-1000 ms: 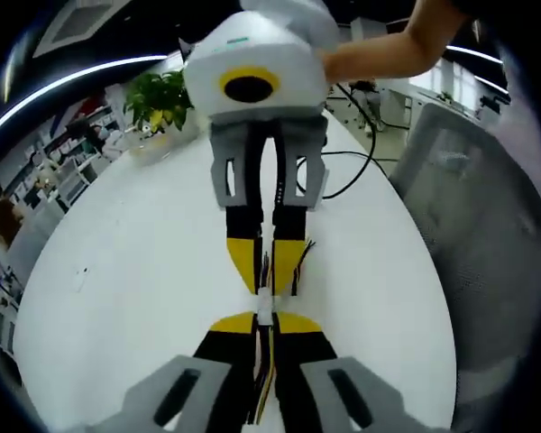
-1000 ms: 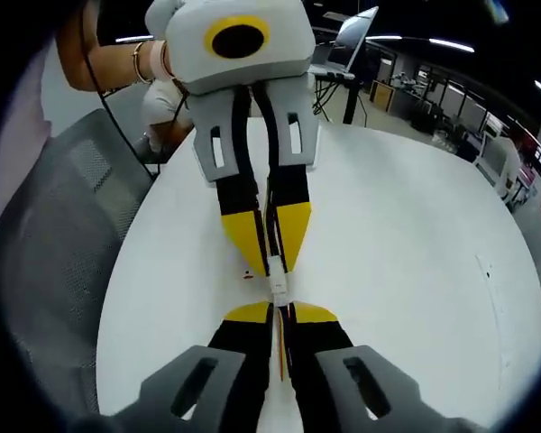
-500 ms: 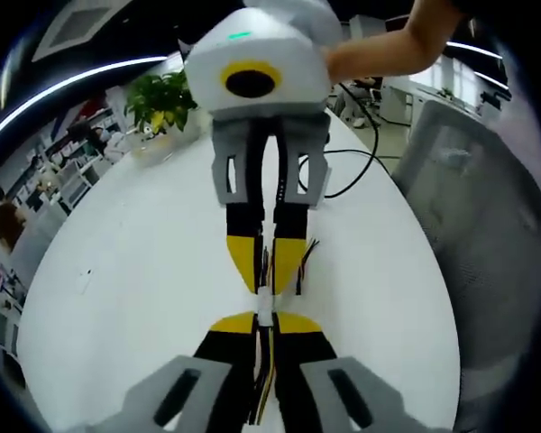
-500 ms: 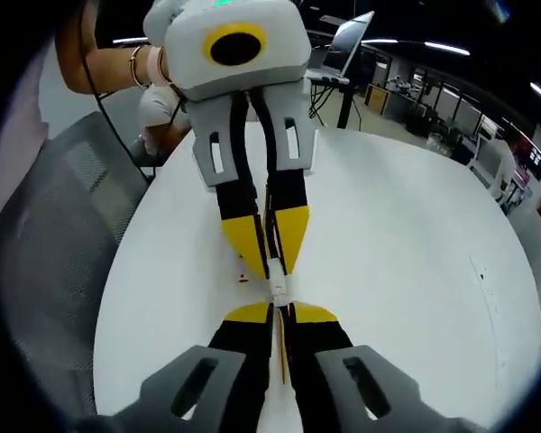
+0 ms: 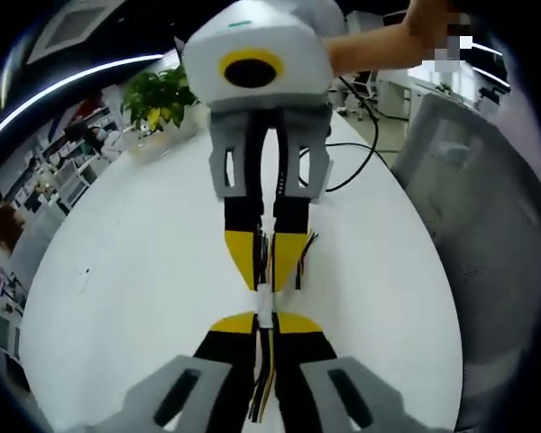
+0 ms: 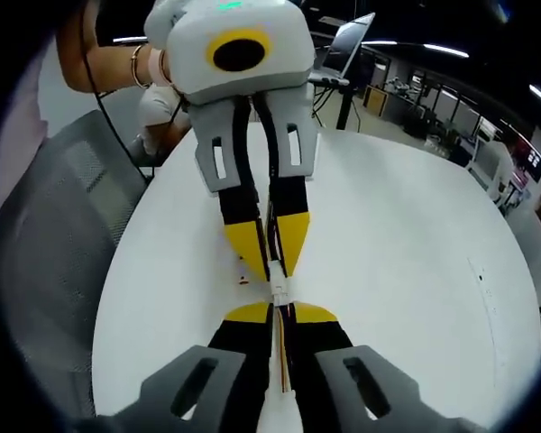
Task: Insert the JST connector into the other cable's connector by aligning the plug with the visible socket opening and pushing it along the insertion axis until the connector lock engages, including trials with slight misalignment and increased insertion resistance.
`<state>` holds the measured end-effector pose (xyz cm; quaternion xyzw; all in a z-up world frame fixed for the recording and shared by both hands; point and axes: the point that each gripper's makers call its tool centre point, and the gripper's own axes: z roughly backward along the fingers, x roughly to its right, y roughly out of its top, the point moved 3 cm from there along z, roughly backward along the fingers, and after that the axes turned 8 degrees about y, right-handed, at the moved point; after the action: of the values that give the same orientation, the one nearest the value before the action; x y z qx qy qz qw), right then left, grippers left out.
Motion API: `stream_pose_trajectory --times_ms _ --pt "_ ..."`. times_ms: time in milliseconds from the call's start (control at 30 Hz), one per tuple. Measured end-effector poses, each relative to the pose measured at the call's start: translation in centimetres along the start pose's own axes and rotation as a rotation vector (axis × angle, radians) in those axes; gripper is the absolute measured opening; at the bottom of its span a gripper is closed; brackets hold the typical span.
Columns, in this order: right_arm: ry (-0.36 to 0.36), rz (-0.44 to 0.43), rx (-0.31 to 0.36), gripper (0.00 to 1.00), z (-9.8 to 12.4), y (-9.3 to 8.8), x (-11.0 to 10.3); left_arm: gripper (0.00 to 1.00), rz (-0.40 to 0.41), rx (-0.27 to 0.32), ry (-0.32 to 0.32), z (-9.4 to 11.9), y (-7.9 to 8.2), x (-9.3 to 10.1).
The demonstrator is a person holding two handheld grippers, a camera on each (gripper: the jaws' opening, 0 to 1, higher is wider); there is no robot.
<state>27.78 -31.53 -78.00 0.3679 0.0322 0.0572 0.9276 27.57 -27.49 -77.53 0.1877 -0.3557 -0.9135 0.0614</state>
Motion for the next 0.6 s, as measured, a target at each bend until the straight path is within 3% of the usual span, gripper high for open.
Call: stream_pose_trajectory --times_ms 600 --pt "-0.016 -0.014 0.006 0.03 -0.4 0.1 1.5 0.00 0.013 -0.001 0.017 -0.2 -0.7 -1.3"
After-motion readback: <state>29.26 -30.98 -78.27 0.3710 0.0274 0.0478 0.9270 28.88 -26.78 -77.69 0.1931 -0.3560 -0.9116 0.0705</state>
